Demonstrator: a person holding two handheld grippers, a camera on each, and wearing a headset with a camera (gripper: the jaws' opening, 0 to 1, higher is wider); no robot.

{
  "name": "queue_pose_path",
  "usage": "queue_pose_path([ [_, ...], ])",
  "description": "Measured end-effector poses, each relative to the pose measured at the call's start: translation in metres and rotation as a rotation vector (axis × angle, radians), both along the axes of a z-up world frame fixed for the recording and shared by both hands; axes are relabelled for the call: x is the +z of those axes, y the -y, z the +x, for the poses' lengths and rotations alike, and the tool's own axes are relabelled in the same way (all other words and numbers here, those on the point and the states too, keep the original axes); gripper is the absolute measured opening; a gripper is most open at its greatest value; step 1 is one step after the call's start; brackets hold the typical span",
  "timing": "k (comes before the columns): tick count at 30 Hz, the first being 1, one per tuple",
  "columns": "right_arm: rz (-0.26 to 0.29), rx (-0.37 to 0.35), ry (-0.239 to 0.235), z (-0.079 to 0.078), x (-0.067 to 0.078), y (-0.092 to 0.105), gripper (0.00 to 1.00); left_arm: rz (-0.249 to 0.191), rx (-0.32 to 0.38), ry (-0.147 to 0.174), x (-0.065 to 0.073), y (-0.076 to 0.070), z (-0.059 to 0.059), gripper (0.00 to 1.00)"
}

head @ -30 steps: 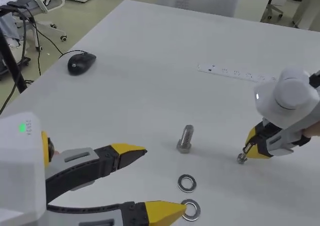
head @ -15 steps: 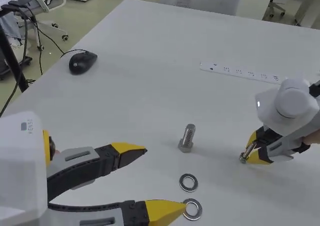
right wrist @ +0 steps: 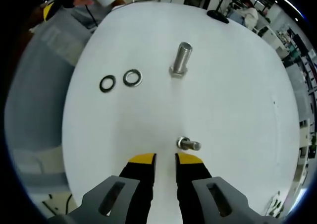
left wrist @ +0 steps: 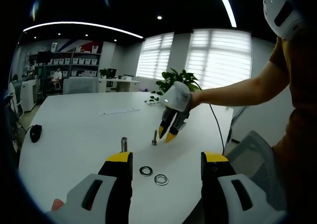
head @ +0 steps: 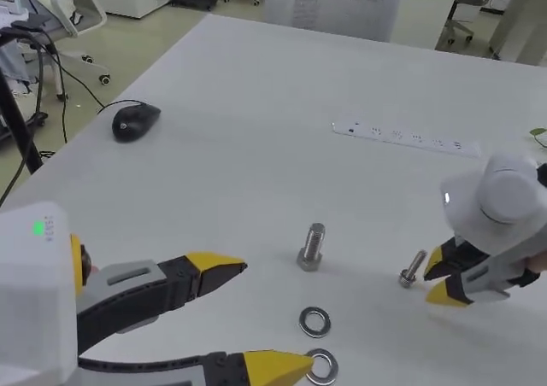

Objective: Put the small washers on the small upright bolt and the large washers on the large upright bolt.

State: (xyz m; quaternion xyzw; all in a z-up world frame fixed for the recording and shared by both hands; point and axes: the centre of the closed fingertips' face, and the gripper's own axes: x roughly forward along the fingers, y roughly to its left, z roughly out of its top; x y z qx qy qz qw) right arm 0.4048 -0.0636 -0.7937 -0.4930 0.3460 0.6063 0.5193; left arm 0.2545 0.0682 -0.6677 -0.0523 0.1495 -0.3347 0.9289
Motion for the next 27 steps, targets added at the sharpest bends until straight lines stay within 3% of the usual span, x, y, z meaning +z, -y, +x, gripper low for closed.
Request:
queue_pose_path([
  [5,0.010,0.028,-0.025,-0.023,0.000,-0.008,0.16,0.004,0.000,0.001,-0.001,-0.001,-0.004,0.55],
  [18,0.046,0.140,-0.113,-0.090,-0.018,-0.056,0.19,0.002,0.006,0.016,0.004,-0.003,-0.013,0.55],
  [27,0.057,0.191,-0.118,-0.109,-0.024,-0.080,0.26,0.001,0.019,0.023,0.005,-0.008,-0.017,0.55],
])
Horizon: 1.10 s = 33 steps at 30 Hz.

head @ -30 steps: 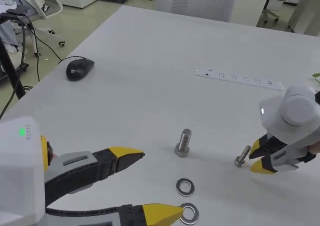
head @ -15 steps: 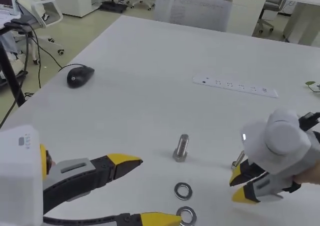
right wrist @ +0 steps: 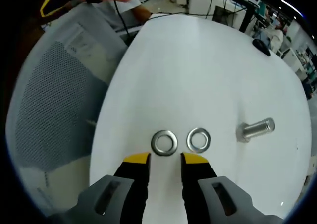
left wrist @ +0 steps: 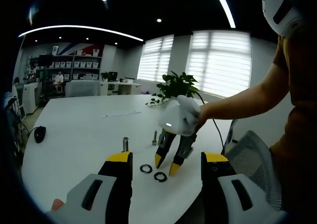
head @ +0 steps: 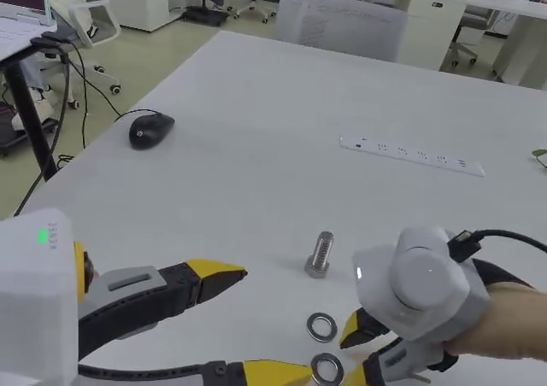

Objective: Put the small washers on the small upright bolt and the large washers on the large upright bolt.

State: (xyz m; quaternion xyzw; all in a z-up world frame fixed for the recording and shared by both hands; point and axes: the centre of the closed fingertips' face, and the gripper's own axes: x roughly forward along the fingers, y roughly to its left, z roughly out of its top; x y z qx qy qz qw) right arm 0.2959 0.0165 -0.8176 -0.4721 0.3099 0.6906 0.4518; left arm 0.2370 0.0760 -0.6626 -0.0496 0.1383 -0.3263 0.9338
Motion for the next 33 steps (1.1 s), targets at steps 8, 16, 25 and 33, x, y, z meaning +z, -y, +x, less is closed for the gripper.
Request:
queue_pose_path([
  [8,-0.006,0.045,0.016,-0.0090,-0.0068,-0.0105,0.31,-0.004,0.015,0.008,0.0023,-0.0031,-0.0033,0.55],
  [16,-0.023,0.068,0.016,-0.0089,-0.0079,-0.0092,0.31,-0.008,0.021,0.015,0.0044,-0.0063,-0.0035,0.55],
  [25,-0.012,0.069,0.015,-0.0064,-0.0077,-0.0098,0.26,-0.011,0.023,0.018,0.0042,-0.0072,-0.0026,0.55],
  [33,-0.029,0.071,0.024,-0.0057,-0.0067,-0.0106,0.23,-0.012,0.024,0.019,0.0040,-0.0079,-0.0024,0.55],
])
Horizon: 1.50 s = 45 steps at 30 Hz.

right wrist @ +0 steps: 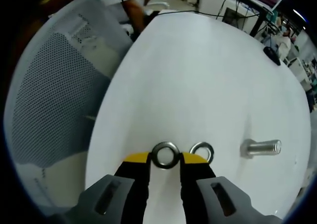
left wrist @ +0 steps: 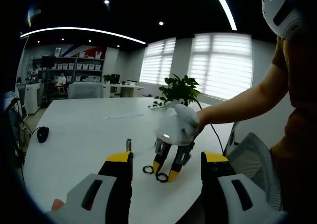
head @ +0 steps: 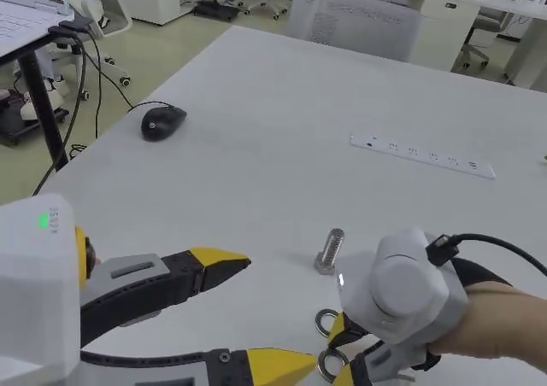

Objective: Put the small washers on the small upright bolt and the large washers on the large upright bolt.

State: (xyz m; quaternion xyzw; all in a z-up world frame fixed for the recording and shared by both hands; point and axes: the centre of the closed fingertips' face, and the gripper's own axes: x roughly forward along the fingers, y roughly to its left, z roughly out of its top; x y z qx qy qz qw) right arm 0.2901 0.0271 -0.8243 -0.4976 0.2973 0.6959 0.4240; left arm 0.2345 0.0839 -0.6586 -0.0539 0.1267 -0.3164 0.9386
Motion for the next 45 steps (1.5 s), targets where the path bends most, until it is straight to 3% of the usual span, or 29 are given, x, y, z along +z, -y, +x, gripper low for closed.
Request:
queue_pose_path([
  [14,0.009,-0.011,-0.005,0.005,0.012,0.001,0.22,0.004,-0.006,-0.010,-0.003,0.002,0.001,0.55],
  [21,0.035,-0.029,0.007,0.014,0.029,0.003,0.22,0.004,-0.011,-0.011,-0.003,0.004,0.004,0.55],
  [26,0.072,-0.056,0.051,0.038,0.053,0.002,0.22,0.003,-0.017,-0.015,-0.004,0.007,0.005,0.55],
  [32,0.087,-0.064,0.093,0.060,0.069,-0.003,0.22,0.004,-0.027,-0.024,-0.006,0.009,0.007,0.55],
  [39,0.117,-0.064,0.144,0.090,0.089,-0.024,0.22,0.003,-0.037,-0.024,-0.006,0.010,0.008,0.55],
  [45,0.098,-0.057,0.162,0.110,0.088,-0.040,0.22,0.003,-0.030,-0.023,-0.005,0.007,0.011,0.55],
])
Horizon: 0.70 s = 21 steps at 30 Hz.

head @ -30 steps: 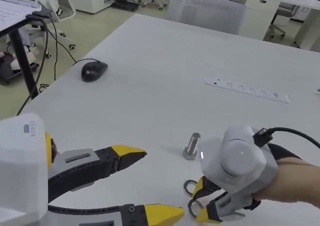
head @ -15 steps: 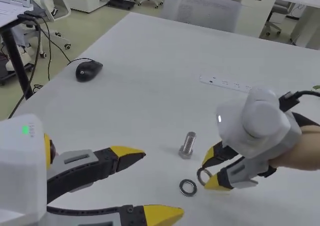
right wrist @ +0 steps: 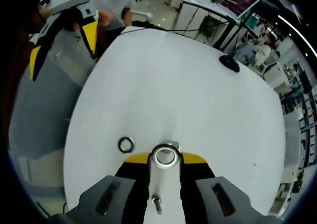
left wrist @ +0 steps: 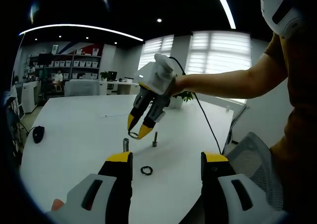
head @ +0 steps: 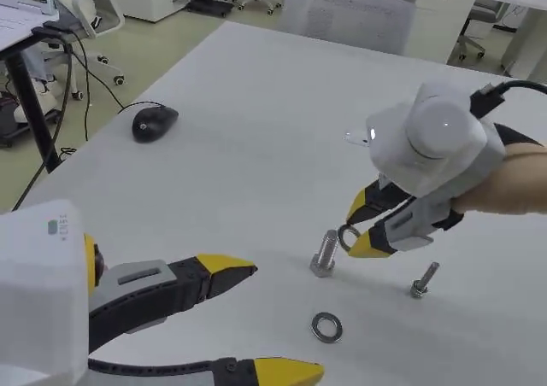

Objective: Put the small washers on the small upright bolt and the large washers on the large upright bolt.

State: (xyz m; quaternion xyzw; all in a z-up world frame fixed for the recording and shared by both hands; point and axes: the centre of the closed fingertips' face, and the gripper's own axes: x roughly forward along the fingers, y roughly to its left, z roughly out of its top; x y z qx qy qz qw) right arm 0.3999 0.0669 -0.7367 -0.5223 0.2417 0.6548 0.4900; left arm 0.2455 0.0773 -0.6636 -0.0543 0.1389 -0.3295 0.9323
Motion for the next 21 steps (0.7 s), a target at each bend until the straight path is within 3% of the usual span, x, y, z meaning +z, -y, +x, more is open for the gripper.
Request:
queue_pose_path([
  [11,-0.050,0.019,-0.013,0.012,-0.015,-0.013,0.22,-0.003,0.014,-0.012,-0.003,-0.006,0.003,0.55],
  [21,-0.103,0.046,-0.019,0.009,-0.032,-0.013,0.22,-0.004,0.030,-0.013,-0.005,-0.012,0.005,0.55],
])
